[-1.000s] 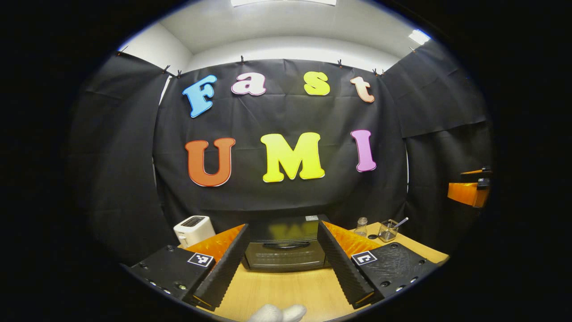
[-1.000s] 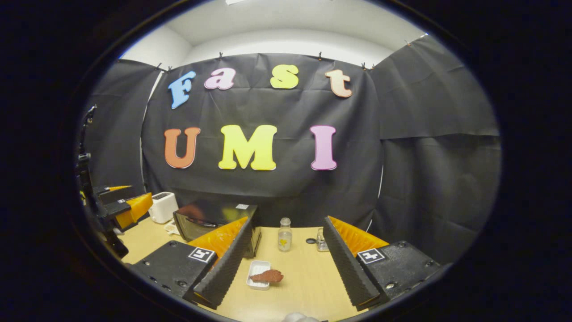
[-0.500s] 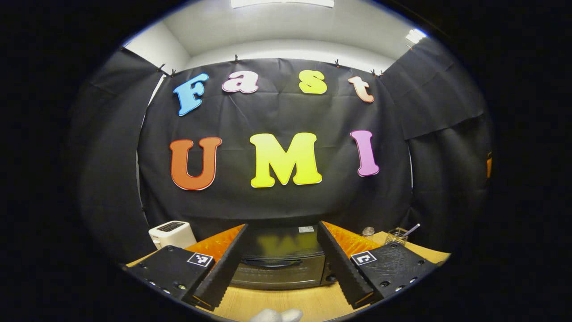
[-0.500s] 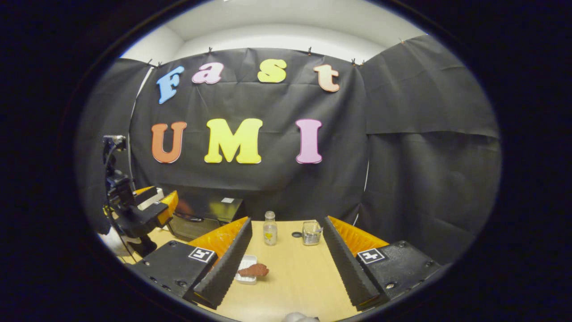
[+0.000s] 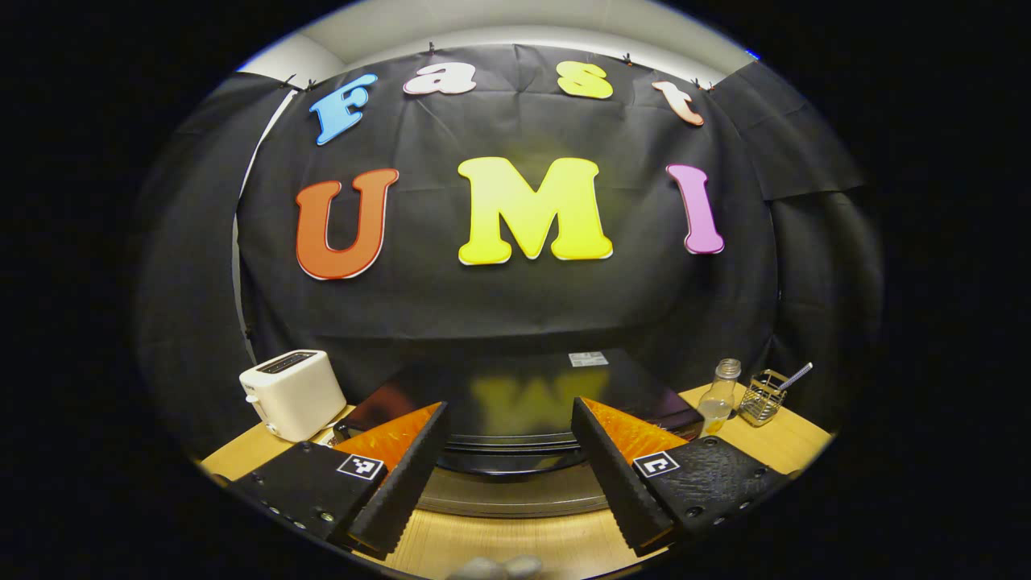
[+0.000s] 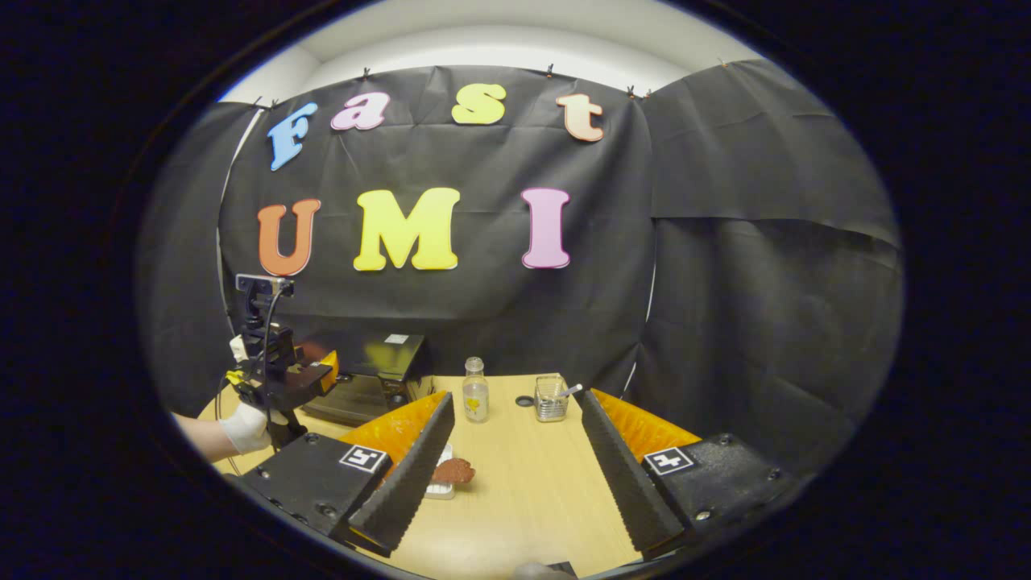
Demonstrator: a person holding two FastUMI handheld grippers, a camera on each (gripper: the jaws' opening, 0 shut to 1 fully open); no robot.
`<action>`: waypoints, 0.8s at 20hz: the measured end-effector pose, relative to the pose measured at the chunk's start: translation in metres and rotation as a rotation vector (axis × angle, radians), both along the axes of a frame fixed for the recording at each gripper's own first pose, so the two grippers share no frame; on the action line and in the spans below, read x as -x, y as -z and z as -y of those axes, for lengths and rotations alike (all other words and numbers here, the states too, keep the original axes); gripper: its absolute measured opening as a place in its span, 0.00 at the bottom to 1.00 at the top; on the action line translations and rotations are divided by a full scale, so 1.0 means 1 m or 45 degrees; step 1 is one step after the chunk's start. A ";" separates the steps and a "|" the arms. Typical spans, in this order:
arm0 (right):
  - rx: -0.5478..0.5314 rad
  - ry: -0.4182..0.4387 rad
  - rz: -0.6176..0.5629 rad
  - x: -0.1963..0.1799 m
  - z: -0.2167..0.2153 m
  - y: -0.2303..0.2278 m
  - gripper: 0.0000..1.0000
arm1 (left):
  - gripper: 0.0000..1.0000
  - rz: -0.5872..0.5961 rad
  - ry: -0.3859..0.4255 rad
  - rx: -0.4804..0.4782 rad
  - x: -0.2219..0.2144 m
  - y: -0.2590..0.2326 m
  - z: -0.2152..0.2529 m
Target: Open the electric oven with the left hand, put the food in, and close the electric oven.
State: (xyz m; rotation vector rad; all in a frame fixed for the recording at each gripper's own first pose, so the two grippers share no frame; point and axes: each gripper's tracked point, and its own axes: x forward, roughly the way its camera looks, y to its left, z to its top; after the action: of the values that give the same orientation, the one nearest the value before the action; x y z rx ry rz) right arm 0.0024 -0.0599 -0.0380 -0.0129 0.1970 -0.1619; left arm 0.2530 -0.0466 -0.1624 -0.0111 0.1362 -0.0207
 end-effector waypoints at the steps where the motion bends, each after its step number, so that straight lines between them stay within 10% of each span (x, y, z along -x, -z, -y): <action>1: -0.005 -0.002 -0.010 -0.001 -0.002 0.003 1.00 | 0.96 -0.027 0.003 -0.004 -0.004 0.008 0.000; 16: -0.059 -0.063 -0.031 -0.008 -0.020 0.015 1.00 | 0.97 -0.150 0.057 -0.020 0.015 0.031 -0.003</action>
State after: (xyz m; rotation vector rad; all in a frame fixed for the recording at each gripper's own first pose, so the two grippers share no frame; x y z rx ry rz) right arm 0.0103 -0.0402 -0.0533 0.0262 0.2242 -0.1082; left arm 0.2378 -0.0441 -0.1930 0.0066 0.2548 -0.0637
